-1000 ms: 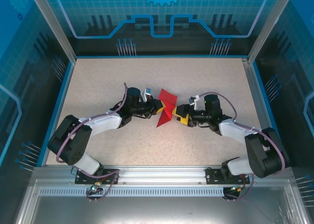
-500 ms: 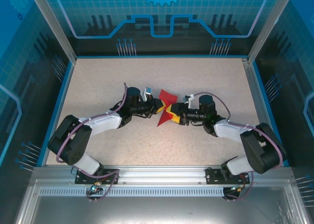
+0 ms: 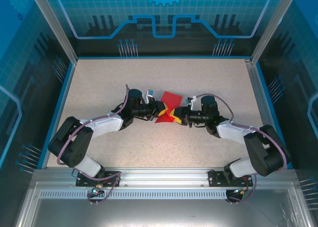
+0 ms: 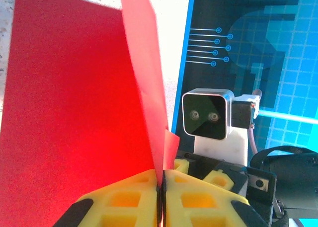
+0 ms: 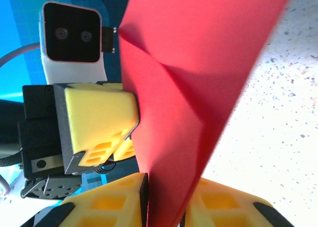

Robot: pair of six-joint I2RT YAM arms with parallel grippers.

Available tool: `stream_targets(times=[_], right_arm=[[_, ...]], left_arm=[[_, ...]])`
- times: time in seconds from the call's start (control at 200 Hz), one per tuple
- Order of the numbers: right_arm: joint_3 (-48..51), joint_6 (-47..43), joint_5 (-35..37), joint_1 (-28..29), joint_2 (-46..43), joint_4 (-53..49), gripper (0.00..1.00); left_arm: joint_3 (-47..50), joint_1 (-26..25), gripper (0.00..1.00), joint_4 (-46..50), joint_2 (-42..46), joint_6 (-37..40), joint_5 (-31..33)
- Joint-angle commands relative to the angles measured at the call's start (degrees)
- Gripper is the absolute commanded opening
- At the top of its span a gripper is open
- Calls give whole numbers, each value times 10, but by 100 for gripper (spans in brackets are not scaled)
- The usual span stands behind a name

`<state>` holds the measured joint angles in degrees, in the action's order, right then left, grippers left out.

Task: Fold a paper plane with a square sheet of paper (pick it up from the middle)
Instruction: Turn over the paper at the center of the table.

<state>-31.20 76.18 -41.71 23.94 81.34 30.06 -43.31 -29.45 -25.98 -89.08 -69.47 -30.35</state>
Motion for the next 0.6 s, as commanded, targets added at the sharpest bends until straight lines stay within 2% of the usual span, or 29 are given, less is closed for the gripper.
stream_targets(times=[0.0,0.11,0.2,0.295,0.355,0.42,0.475,0.595], right_arm=[[-23,-41,1,-12,-22,-60,20],[-32,-66,0,-20,-32,-100,14],[-43,-97,0,-28,-42,-142,10],[-76,-164,13,-34,-53,-258,7],[-116,-243,39,-35,-59,-355,6],[-180,-352,105,-30,-55,-516,6],[-241,-429,203,-16,-44,-632,5],[-319,-514,403,30,-7,-774,4]], left_arm=[[6,4,14,-3,10,14,-20],[1,5,21,1,9,16,-21],[-5,9,34,13,13,22,-21],[-10,18,48,37,25,35,-20],[-12,29,54,62,41,50,-18],[-16,42,59,93,60,68,-15],[-21,55,63,130,80,90,-13],[-44,80,69,222,118,148,-6]])
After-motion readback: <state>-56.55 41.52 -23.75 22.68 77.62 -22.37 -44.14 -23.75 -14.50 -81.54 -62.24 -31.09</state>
